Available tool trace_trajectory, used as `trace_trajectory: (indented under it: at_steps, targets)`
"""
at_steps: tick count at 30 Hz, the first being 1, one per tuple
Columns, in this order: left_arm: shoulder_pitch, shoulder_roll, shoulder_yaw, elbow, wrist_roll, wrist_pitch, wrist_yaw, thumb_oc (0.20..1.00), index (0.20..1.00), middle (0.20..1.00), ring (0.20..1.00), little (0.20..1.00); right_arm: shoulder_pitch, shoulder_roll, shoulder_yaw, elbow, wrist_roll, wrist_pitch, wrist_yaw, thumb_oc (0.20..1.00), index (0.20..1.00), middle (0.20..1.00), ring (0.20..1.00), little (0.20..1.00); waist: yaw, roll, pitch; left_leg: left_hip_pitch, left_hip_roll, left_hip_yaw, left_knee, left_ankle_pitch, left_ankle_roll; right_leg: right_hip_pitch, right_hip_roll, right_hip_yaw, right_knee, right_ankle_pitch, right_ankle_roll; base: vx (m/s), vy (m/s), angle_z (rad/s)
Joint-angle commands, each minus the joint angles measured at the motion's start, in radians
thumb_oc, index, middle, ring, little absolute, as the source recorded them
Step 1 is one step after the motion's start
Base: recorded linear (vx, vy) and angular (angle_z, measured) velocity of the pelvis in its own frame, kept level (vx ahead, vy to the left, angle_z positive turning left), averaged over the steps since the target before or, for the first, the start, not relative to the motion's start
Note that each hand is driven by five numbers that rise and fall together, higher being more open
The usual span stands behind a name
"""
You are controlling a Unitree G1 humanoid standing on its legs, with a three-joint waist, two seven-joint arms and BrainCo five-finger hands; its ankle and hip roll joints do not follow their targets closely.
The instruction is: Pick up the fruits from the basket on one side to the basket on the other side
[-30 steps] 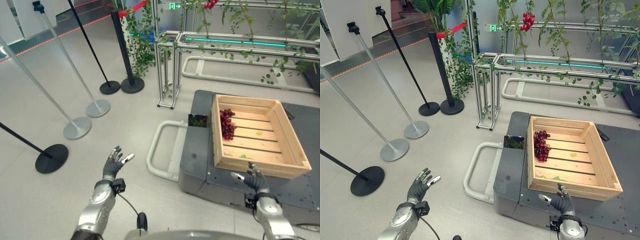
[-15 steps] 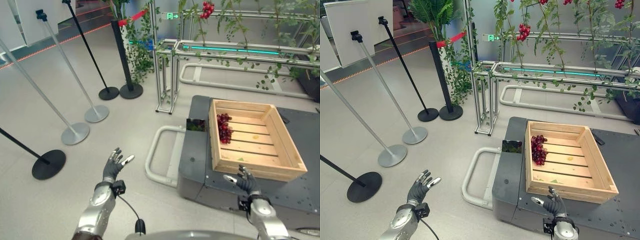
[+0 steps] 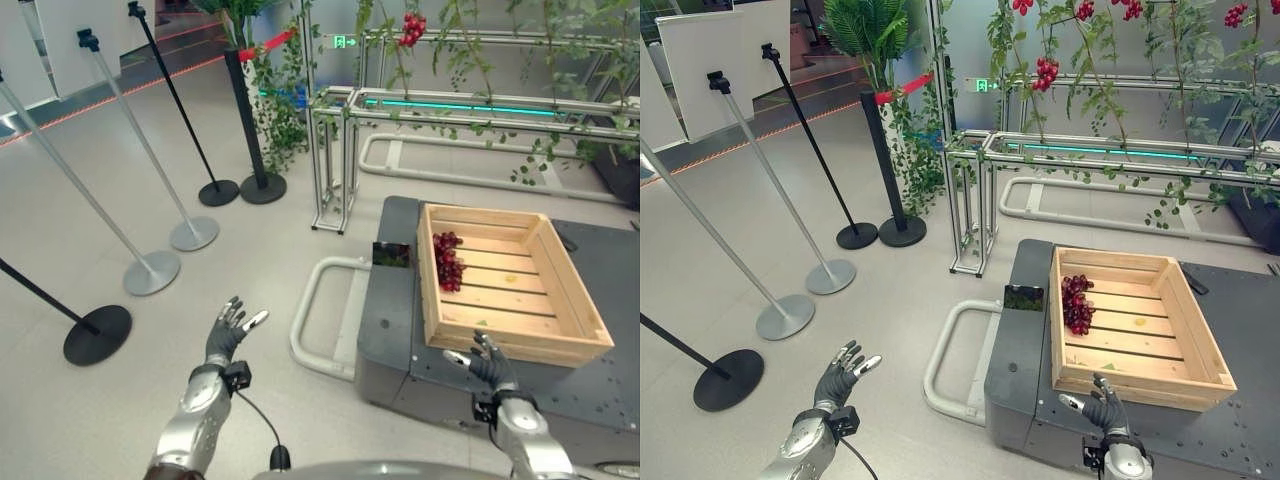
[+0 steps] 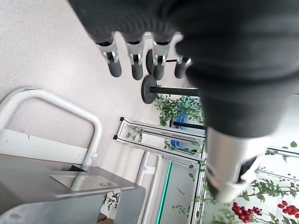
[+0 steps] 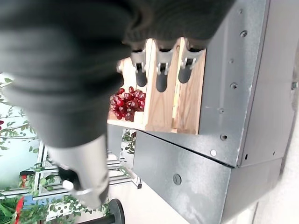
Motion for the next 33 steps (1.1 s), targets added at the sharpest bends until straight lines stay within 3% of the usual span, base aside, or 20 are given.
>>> trace_trajectory:
  at_steps: [1,12,14,15,16,21,28,33]
  targets:
    - [-0.069,-0.005,0.016,0.037,-0.024,-0.032,-0.006,1.000,1.000,1.000,1.000,1.000,-0.035,-0.038,-0.021,-0.024,0.013,-0.050,-0.002,1.000,1.000,1.000,1.000,1.000,0.005,0.021,0.010,0.008,0.020,-0.014,0.141,-0.182,0.000,0.001,0.029,-0.018,0.095,-0.063,-0.028,0.00,0.000,0.00]
    - [-0.100,-0.001,0.010,0.028,-0.017,-0.014,0.007,1.000,1.000,1.000,1.000,1.000,-0.058,-0.072,-0.028,-0.033,0.003,-0.047,-0.016,1.000,1.000,1.000,1.000,1.000,-0.004,0.027,0.033,-0.010,0.036,-0.007,0.148,-0.176,-0.003,-0.028,0.034,0.001,0.101,-0.087,-0.035,-0.03,0.009,0.00]
    - [-0.126,-0.003,-0.002,0.025,-0.021,-0.010,0.019,1.000,1.000,1.000,1.000,1.000,-0.092,-0.097,-0.030,-0.041,-0.006,-0.048,-0.037,1.000,1.000,1.000,1.000,1.000,-0.012,0.032,0.068,-0.031,0.042,-0.007,0.164,-0.175,-0.001,-0.049,0.032,0.015,0.113,-0.092,-0.039,-0.22,0.026,0.00]
    - [-0.169,-0.007,-0.034,0.031,-0.017,-0.008,0.036,1.000,1.000,1.000,1.000,1.000,-0.156,-0.121,-0.025,-0.044,0.003,-0.054,-0.071,1.000,1.000,1.000,1.000,1.000,-0.025,0.038,0.120,-0.068,0.048,-0.011,0.195,-0.172,0.002,-0.088,0.026,0.034,0.135,-0.093,-0.044,-0.21,0.018,-0.02]
    - [-0.173,-0.008,-0.034,0.033,-0.017,-0.009,0.036,1.000,1.000,1.000,1.000,1.000,-0.160,-0.122,-0.026,-0.042,0.003,-0.055,-0.071,1.000,1.000,1.000,1.000,1.000,-0.025,0.039,0.123,-0.071,0.049,-0.011,0.198,-0.173,0.002,-0.090,0.026,0.034,0.138,-0.094,-0.044,-0.30,0.032,-0.05]
    - [-0.204,-0.021,-0.038,0.091,0.042,-0.016,0.066,1.000,1.000,1.000,1.000,1.000,-0.204,-0.135,0.007,-0.011,-0.011,-0.045,-0.098,1.000,1.000,1.000,1.000,1.000,-0.063,0.057,0.249,-0.071,0.057,0.001,0.218,-0.164,0.006,-0.107,0.025,0.073,0.152,-0.074,-0.049,-0.07,0.047,-0.03]
    - [-0.179,-0.042,-0.040,0.049,0.049,-0.017,0.059,1.000,1.000,1.000,1.000,1.000,-0.245,-0.170,-0.003,-0.010,-0.059,-0.007,-0.121,1.000,1.000,1.000,1.000,1.000,-0.074,0.050,0.302,-0.084,0.035,0.024,0.161,-0.137,0.006,-0.146,0.007,0.091,0.120,-0.041,-0.038,-0.01,0.028,-0.08]
    - [-0.182,-0.045,-0.051,0.026,0.053,-0.028,0.064,1.000,1.000,1.000,1.000,1.000,-0.340,-0.261,-0.026,-0.015,-0.112,0.018,-0.159,1.000,1.000,1.000,1.000,1.000,-0.071,0.040,0.354,-0.149,0.015,0.041,0.134,-0.118,0.008,-0.232,-0.007,0.103,0.099,0.004,-0.030,-0.09,0.055,-0.05]
